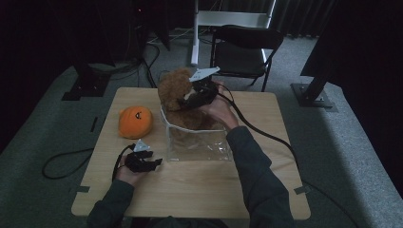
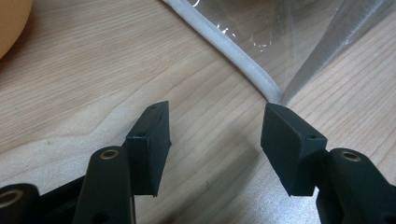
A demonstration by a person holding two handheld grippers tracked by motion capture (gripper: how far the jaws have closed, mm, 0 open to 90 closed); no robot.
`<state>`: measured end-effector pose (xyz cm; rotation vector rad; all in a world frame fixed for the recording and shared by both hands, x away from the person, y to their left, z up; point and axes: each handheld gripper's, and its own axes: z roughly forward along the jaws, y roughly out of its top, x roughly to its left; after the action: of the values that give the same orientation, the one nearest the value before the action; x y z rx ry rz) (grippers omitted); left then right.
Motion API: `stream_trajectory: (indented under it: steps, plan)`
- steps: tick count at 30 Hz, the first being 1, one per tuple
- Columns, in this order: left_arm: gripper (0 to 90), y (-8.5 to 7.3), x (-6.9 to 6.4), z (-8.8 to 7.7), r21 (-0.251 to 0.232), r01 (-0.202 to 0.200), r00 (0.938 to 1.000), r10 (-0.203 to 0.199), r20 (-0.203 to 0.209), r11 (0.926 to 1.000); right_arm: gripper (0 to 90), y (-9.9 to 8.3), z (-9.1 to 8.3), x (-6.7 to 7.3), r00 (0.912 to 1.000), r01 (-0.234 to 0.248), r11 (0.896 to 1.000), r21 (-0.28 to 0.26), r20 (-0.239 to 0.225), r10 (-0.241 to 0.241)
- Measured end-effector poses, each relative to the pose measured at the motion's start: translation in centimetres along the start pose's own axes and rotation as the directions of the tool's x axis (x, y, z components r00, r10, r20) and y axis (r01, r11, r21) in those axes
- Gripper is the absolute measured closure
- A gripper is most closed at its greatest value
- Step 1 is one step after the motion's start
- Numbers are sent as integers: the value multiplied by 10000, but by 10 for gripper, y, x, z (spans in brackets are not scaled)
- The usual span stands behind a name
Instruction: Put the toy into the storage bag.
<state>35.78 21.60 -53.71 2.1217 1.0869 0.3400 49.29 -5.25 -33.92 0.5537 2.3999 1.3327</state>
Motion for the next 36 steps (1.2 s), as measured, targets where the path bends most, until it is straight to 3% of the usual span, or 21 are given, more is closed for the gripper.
stream_trajectory:
  steps: [5, 14, 27, 36]
  plan:
    - [430, 0, 0, 0, 5, -5, 10000, 5, -5, 10000, 125, 2, -3, -1, 10000, -37, 9998, -202, -53, 36]
    - [430, 0, 0, 0, 11, -8, 10000, 8, -10, 10000, 226, -1, 5, 1, 9988, -84, 9994, 343, -469, 100]
    - [431, 0, 0, -1, 24, 35, 9999, -35, -109, 10000, 232, -1, -11, 4, 9994, 283, 9996, 99, -207, -281]
    - [432, 0, 2, -4, -189, 122, 9996, -127, -248, 9997, 317, -17, -33, -12, 9995, -245, 9996, -168, 180, 248]
